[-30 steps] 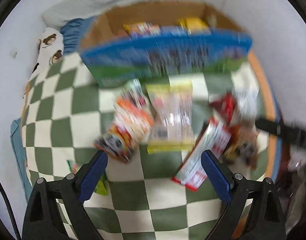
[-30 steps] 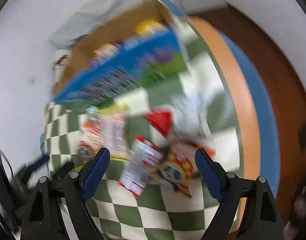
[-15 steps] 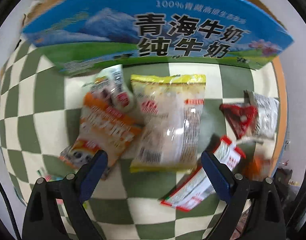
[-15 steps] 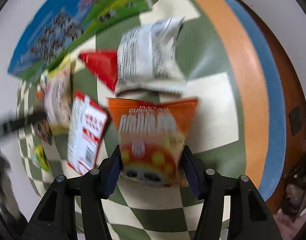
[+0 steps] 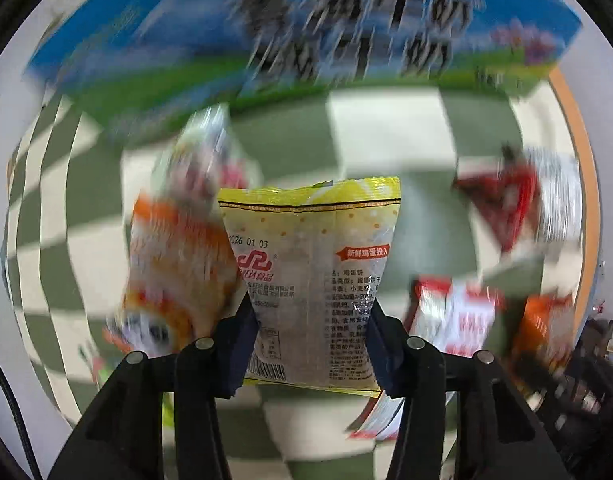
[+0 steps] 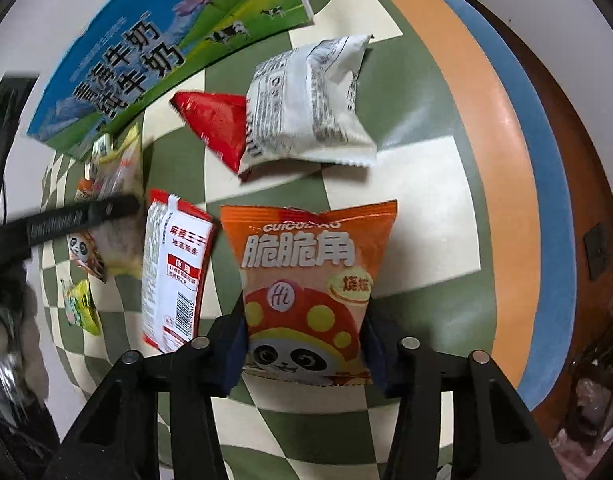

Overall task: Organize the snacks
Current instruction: 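Grasp the clear egg-cake bag with left tool while right tool grasps orange panda bag, then carry egg-cake bag and orange panda bag into the box with both tools, release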

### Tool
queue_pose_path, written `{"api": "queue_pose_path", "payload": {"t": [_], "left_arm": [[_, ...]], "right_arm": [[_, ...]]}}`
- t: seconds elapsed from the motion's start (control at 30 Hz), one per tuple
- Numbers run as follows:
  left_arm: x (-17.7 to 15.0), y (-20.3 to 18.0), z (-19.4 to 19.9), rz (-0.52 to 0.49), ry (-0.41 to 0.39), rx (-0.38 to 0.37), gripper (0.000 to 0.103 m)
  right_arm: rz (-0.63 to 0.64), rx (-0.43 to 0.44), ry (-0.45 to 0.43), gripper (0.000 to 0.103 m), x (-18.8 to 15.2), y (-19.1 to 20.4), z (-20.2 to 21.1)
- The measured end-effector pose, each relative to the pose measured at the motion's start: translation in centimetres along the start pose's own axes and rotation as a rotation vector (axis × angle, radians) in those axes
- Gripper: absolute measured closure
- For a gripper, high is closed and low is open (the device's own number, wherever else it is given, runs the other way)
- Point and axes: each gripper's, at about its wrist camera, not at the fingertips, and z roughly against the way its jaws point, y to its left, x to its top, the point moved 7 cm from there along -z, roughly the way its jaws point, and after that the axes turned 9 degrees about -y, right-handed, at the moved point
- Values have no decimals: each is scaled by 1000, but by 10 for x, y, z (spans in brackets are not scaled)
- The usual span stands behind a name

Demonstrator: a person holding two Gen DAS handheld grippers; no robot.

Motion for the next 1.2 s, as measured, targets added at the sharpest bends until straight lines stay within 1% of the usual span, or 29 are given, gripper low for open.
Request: {"api": "queue_pose_path", "payload": {"t": [0.07, 0.13, 0.2, 0.27, 0.4, 0.5, 0.57, 0.6, 0.67, 0.7, 0.77, 0.83, 0.9, 1.0, 1.13, 1.2], "left_arm": [[-30, 7, 0, 24, 31, -5, 56], [-51, 13, -5, 52, 56, -12, 56], [-60, 16, -11, 78, 72, -22, 53], [-64, 18, -16, 109, 80, -29, 51], [-63, 16, -26, 138, 84, -26, 49], [-67, 14, -26, 129, 73, -13, 49], [-67, 9, -26, 128, 80, -22, 49], [-72, 5, -24, 130, 80, -24, 49], [-63, 9, -23, 130, 81, -25, 49], [-64, 13, -21, 129, 78, -24, 48], [-63, 16, -30, 130, 82, -25, 49], [-68, 18, -20, 131, 78, -25, 51], [-67, 21, -9, 135, 65, -30, 57], [-62, 17, 16, 145, 23, -63, 58], [-40, 11, 64, 146, -50, -120, 58], [-20, 8, 92, 146, -94, -154, 58]], "right_arm": [[11, 15, 25, 51, -9, 3, 1], [34, 11, 42, 51, -16, 8, 0], [53, 3, 47, 51, -22, 11, -2], [62, -7, 50, 51, -26, 13, -5], [58, -19, 60, 51, -27, 11, -14], [64, -27, 66, 51, -28, 12, -18], [62, -30, 66, 51, -28, 13, -21], [60, -31, 67, 51, -28, 12, -21], [57, -33, 68, 50, -27, 14, -25], [56, -35, 68, 50, -27, 13, -26], [60, -41, 69, 49, -27, 17, -30], [65, -47, 67, 50, -30, 20, -31], [69, -48, 49, 52, -30, 21, -28], [79, -32, 25, 54, -28, 26, -16], [65, 31, -16, 54, -18, 36, 15], [61, 78, -45, 54, -5, 45, 36]]}}
